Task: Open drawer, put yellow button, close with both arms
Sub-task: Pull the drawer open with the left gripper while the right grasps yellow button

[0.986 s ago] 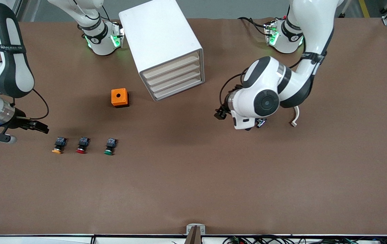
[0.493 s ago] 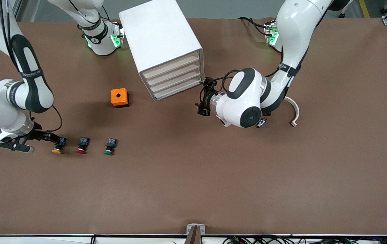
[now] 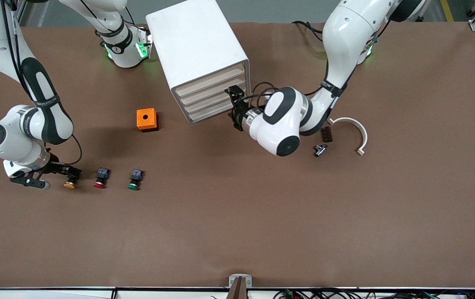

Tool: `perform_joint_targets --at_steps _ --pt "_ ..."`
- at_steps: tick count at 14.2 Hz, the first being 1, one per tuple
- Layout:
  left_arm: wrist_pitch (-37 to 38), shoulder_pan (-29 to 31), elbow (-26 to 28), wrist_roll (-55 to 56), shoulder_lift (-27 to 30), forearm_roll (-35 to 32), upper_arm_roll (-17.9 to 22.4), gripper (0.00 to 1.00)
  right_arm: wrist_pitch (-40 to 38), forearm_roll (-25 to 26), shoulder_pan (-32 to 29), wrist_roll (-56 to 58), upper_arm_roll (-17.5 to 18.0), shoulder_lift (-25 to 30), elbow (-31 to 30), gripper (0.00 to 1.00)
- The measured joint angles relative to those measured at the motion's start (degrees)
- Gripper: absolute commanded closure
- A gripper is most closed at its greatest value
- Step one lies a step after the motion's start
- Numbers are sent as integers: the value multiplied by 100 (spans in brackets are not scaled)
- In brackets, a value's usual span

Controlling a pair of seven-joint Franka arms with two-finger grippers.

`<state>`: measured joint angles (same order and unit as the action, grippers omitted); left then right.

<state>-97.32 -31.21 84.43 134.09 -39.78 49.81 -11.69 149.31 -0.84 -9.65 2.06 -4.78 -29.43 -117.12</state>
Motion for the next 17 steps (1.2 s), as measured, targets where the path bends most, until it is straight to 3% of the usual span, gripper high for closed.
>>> perform_joint_targets --at_steps 2,4,8,9,11,12,13,14,17 --pt "99 -41 -1 402 -73 395 1 0 9 -6 0 -5 17 -71 1 0" --pt "153 -26 0 668 -136 636 10 31 9 -40 0 -14 29 -105 1 0" --pt "498 -80 -1 827 -236 915 7 39 -1 -209 4 -14 64 -113 1 0" --pt "586 -109 -1 836 -271 972 7 39 -1 -216 4 -14 65 -114 1 8" --pt "727 -148 -1 836 -325 1036 6 52 -2 -219 4 -14 65 -115 1 45" --pt "768 -168 -1 836 -341 1040 6 63 -5 -219 4 -13 65 -115 1 67" --pt "781 -188 -2 837 -354 1041 6 85 -7 -220 4 -13 65 -115 1 89" --pt "784 -201 -2 837 -369 1041 6 100 -11 -220 4 -13 65 -116 1 100" --pt "844 -193 -14 836 -396 1064 5 100 -50 -223 5 -14 68 -116 14 100"
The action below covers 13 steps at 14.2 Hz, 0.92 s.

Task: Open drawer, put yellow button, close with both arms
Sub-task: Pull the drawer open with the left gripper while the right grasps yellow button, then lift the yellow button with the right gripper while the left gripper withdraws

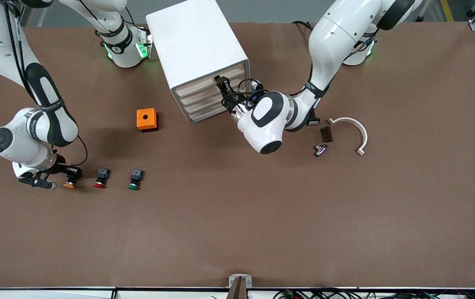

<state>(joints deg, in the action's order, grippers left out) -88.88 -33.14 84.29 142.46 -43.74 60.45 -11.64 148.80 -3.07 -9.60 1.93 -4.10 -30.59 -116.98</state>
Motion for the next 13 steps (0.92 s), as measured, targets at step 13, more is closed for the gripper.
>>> perform_joint_targets --at_steps 13 --pt "-133 1096 -350 -684 -31 -27 170 100 -2109 -32 274 -695 92 979 518 100"
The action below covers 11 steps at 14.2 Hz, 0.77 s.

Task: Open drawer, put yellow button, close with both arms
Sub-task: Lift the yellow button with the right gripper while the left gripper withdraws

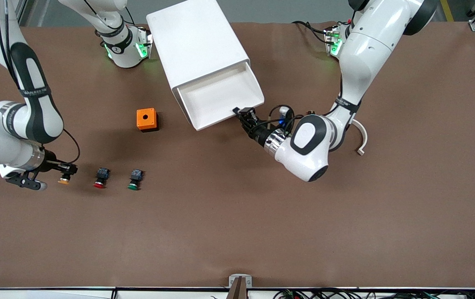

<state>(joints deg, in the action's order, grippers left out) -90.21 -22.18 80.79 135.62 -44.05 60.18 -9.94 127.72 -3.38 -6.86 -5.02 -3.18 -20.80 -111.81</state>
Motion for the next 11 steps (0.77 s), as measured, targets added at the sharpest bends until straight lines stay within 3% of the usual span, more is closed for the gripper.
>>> perform_joint_targets --at_steps 1,3,5,6,11 --pt "-45 35 -28 -67 0 0 1 80 -331 -48 138 -309 9 257 13 100" --pt "-108 60 -70 -274 -6 6 1 31 -968 -203 497 -1048 25 786 18 100" --pt "-118 125 -139 -438 -6 8 1 7 -1465 -262 883 -1899 42 1253 16 100" --pt "-118 162 -167 -471 -6 8 1 0 -1665 -274 1099 -2357 47 1467 14 100" --pt "-117 343 -377 -567 -6 8 112 0 -2209 -310 2454 -4889 70 2189 35 100"
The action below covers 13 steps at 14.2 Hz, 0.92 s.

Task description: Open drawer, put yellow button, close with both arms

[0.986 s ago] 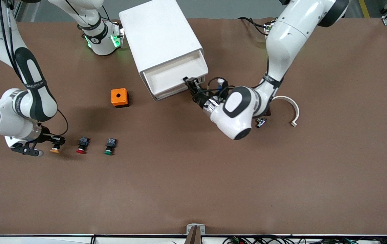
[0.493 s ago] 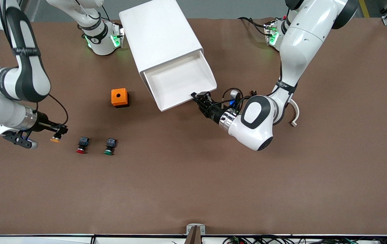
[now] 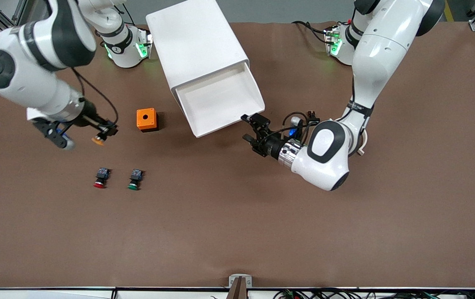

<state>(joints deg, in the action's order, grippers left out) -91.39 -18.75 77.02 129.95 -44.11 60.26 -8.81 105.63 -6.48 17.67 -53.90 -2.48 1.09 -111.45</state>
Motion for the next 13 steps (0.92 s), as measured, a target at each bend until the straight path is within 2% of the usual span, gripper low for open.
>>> perform_joint_targets --at_steps 5,9,13 --pt "17 69 -318 -676 1 -381 560 0 28 -7 1373 -2374 18 51 231 100" --pt "24 84 -404 -1317 4 -922 982 0 296 -7 1958 -3434 15 -124 399 100" --pt "25 85 -482 -2022 103 -1776 1241 0 603 -7 2438 -4331 8 -681 790 100"
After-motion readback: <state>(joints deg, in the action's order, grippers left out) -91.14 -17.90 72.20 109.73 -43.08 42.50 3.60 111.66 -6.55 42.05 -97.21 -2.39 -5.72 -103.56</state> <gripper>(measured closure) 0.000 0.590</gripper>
